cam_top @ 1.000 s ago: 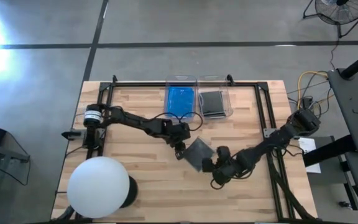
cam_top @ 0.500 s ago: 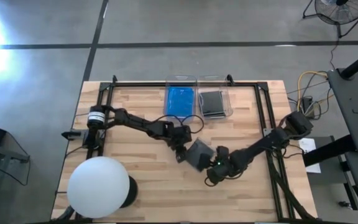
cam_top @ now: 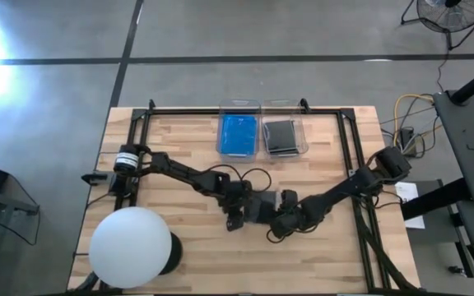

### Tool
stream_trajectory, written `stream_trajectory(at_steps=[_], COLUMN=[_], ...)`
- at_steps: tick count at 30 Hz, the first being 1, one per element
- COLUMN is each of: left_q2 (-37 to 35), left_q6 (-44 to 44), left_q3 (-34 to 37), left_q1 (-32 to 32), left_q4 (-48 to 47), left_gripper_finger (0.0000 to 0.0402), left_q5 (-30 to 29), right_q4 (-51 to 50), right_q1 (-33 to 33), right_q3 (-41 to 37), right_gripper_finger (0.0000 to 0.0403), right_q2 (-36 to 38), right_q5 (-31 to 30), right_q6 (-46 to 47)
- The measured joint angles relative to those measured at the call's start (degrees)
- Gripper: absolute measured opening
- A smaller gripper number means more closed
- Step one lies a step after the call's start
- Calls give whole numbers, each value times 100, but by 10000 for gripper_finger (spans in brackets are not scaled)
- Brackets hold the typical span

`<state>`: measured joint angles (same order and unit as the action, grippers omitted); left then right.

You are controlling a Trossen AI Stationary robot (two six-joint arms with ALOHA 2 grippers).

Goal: Pick & place jewel cases by type
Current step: Put the black CD case into the right transparent bin

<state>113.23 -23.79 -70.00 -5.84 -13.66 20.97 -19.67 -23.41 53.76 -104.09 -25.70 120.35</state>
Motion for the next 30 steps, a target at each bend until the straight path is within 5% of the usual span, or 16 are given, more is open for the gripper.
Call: stream_trajectory(at_steps=[12, 30], left_q2=[-15, -33], left_q6=[127, -161], left_q3=[140, 447], left_q1=[-20, -115], left_q4=[76, 208], left_gripper_finger=[71, 71], left_q5=[22, -27], right_q4=[174, 1245], right_q1=[52, 25], right_q3=[221, 388], right_gripper_finger=[263, 262], right_q2=[354, 546], right_q5=[-540, -857], right_q6=[-1597, -2445])
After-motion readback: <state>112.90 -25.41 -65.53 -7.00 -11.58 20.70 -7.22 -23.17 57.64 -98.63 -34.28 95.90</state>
